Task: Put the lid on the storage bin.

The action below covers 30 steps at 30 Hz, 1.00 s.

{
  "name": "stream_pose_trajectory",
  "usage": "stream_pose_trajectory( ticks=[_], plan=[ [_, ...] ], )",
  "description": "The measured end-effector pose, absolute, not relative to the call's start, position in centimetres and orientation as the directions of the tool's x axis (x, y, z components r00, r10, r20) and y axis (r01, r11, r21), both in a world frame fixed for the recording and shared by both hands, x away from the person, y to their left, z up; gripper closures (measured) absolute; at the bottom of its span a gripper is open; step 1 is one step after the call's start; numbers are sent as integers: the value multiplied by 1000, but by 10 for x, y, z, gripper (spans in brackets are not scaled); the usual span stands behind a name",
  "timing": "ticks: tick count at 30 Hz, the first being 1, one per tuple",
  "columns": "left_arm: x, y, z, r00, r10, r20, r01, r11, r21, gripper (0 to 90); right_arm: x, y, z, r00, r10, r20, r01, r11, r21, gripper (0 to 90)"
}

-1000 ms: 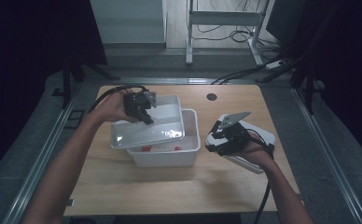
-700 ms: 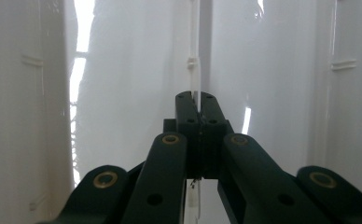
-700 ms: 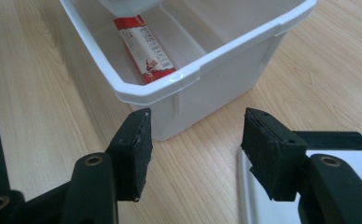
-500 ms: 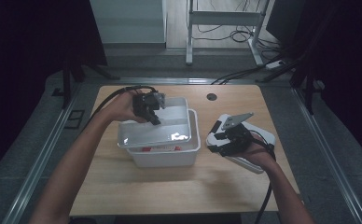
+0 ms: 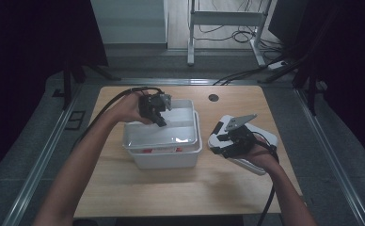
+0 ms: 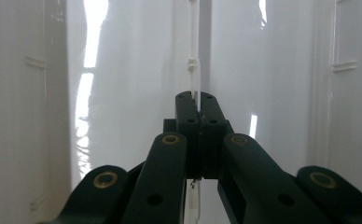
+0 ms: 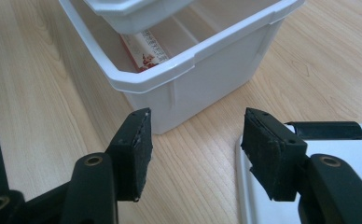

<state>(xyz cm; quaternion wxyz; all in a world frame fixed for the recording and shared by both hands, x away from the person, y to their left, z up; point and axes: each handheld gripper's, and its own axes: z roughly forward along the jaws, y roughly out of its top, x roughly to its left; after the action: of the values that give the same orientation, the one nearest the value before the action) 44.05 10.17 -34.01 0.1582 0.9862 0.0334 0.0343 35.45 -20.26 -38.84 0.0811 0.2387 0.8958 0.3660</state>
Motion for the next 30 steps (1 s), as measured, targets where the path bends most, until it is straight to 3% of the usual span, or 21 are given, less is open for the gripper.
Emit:
stream_pose_trajectory(
  ticks=[25, 28, 30],
  plan=[
    [444, 86, -357, 997, 56, 46, 40, -954, 298, 890, 356, -206, -395, -869, 494, 39, 381, 616, 689, 421],
    [444, 86, -356, 997, 56, 61, 34, -951, 306, 766, 356, -207, -395, -867, 497, 41, 385, 615, 688, 420],
    [444, 88, -354, 996, 61, 71, 36, -950, 312, 737, 356, -207, -395, -866, 498, 41, 386, 615, 688, 420]
  ],
)
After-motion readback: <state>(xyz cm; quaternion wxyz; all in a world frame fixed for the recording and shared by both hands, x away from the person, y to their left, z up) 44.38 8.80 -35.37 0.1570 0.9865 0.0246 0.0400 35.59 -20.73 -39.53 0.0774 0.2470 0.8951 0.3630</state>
